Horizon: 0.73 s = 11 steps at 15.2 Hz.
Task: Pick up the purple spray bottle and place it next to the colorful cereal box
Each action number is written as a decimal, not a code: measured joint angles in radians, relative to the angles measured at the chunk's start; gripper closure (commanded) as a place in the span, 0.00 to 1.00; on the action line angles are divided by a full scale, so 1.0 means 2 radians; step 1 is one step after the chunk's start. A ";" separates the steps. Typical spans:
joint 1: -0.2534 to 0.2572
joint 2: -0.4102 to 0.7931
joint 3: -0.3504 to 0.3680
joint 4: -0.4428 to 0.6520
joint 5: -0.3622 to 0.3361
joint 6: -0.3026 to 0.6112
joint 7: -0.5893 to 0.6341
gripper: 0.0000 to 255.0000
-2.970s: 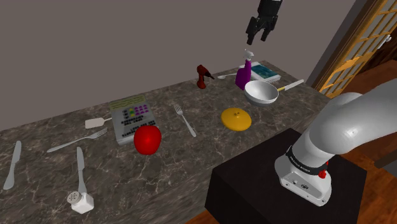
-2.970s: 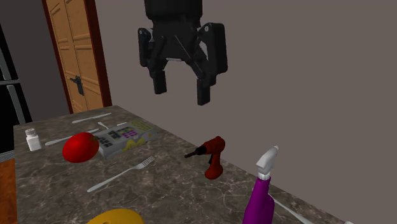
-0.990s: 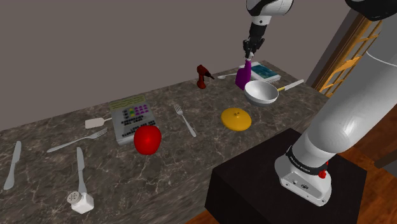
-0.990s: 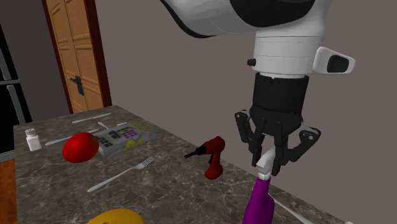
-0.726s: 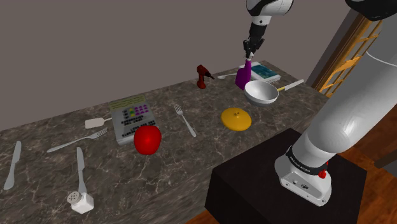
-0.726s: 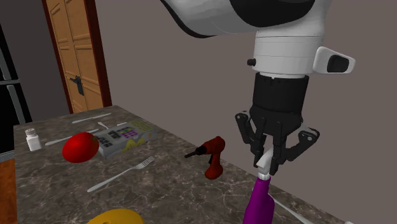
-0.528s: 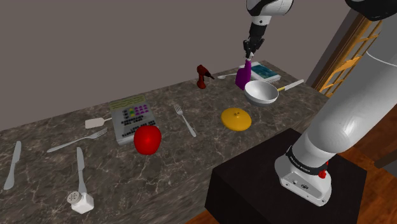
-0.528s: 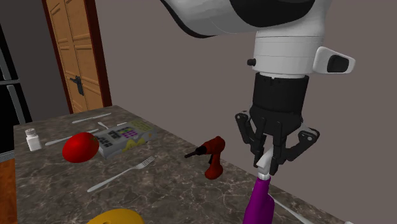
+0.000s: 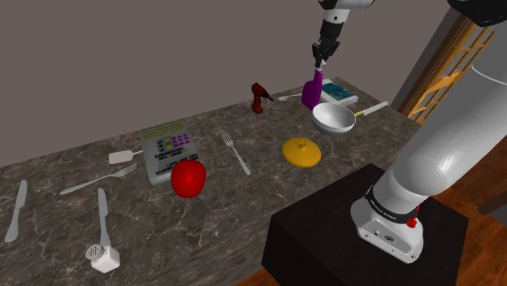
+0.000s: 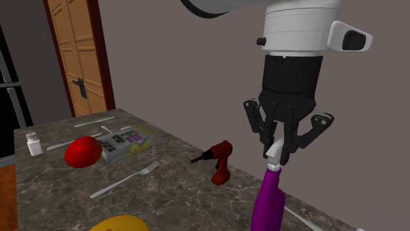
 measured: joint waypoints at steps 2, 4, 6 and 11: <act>-0.001 -0.003 -0.001 0.010 -0.002 -0.013 0.000 1.00; 0.000 -0.006 0.000 0.021 -0.003 -0.026 0.002 1.00; 0.000 -0.008 0.000 0.032 -0.004 -0.038 0.002 1.00; 0.000 -0.010 0.000 0.064 -0.005 -0.073 0.005 1.00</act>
